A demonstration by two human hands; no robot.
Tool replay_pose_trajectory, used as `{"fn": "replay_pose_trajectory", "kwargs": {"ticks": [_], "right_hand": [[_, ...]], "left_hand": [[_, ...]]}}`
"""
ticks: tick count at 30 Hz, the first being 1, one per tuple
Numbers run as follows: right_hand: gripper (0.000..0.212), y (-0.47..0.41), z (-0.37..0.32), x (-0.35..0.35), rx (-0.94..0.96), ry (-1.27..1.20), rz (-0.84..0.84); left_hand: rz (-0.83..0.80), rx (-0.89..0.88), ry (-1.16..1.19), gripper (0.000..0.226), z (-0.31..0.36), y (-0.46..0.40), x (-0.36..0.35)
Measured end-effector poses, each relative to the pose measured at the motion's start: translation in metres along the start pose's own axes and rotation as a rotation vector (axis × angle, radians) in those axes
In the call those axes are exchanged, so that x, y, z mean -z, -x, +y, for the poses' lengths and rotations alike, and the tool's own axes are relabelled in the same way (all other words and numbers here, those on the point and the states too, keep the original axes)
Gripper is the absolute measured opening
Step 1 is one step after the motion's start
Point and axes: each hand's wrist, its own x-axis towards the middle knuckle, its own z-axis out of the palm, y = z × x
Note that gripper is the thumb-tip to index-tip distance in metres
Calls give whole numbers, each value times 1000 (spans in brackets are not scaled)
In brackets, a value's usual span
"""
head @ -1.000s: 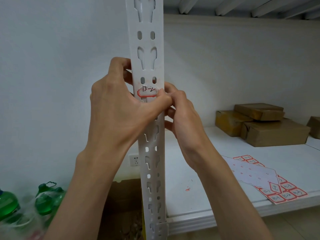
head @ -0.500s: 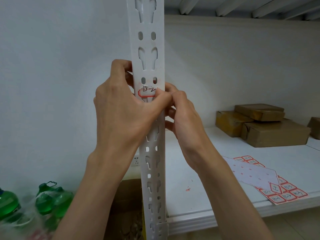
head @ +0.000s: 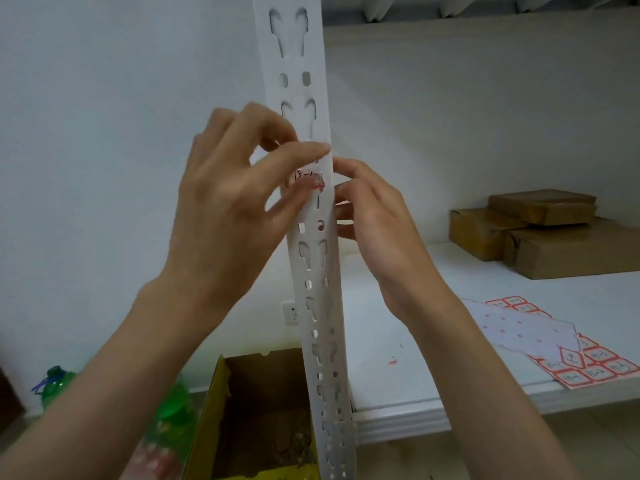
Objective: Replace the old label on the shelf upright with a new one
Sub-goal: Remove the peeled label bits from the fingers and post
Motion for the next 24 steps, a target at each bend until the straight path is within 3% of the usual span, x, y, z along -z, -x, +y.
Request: {"fn": "replay_pose_trajectory", "kwargs": {"ticks": [5,13,18,24], "right_hand": [[36,2,-1,-1,-2,-20,18],[36,4,-4,5,-33,-46,-5],[37,7,-5,4,-40,-45,3],[39,8,-4,1,-41,-25,24]], "left_hand": [[-219,-322,-60,15,-9,-18,6],[-413,-526,-127,7,-12,-46,19],[-409,-597,-174,6,-13,-47,20],[-358,-555,-213,10,-12,-42,17]]}}
